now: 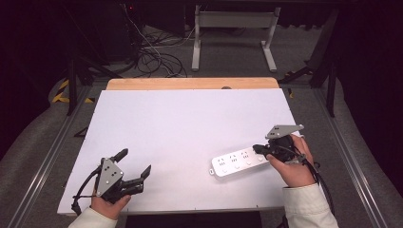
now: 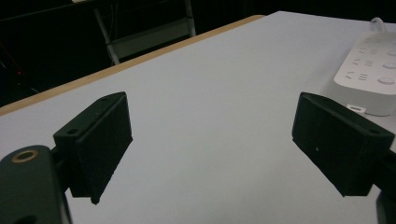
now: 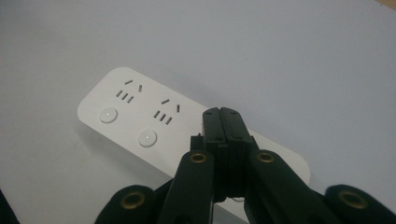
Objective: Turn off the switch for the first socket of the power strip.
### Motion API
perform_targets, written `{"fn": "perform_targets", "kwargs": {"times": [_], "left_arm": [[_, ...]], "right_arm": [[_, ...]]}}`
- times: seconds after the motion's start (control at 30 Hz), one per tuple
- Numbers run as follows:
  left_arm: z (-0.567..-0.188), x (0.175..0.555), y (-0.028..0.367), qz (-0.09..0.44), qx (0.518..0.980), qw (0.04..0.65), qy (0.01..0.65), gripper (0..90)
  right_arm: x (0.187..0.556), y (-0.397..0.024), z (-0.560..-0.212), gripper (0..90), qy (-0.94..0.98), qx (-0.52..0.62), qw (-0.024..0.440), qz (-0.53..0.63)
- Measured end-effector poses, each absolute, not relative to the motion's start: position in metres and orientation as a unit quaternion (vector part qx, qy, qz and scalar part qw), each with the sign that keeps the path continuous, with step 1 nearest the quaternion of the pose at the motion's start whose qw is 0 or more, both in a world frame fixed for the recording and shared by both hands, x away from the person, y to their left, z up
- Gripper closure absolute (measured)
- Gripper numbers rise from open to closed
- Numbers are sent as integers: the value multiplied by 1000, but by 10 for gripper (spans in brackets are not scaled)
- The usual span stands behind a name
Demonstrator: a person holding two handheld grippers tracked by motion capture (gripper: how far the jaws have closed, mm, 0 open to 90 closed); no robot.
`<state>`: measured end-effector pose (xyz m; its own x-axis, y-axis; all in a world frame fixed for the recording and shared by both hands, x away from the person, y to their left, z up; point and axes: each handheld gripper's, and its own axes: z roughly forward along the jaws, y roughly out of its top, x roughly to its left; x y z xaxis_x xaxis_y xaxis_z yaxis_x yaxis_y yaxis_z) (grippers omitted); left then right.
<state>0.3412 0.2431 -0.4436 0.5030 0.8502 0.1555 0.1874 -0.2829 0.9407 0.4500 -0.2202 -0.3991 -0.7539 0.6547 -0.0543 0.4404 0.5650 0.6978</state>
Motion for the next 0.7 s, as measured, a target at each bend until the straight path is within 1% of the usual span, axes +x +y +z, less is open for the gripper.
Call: {"fn": "perform_targets", "kwargs": {"times": [0.13,0.17,0.2,0.23,0.27,0.3,0.37,0.47,0.53,0.7], "left_arm": [[-443,341,243,346,722,479,360,124],[-443,341,243,346,722,479,360,124],[-443,341,243,345,722,480,361,124],[-443,341,243,345,722,479,361,124],[-444,341,243,345,722,479,361,124],[-444,341,243,346,722,479,361,124],[-444,341,243,346,721,479,362,124],[-444,341,243,346,721,478,362,124],[-443,341,244,346,721,479,361,124],[-443,341,244,347,721,479,362,124]], "right_arm": [[448,-220,-397,900,872,303,156,351],[447,-219,-395,870,873,297,155,355],[446,-219,-394,816,873,292,157,359],[444,-218,-391,781,874,284,151,365],[444,-218,-391,781,874,284,151,365],[443,-218,-390,756,874,277,149,371],[442,-217,-388,674,866,272,153,392],[438,-218,-384,579,855,273,158,412],[436,-219,-382,547,852,273,163,417],[428,-223,-380,518,845,274,161,430]]}}
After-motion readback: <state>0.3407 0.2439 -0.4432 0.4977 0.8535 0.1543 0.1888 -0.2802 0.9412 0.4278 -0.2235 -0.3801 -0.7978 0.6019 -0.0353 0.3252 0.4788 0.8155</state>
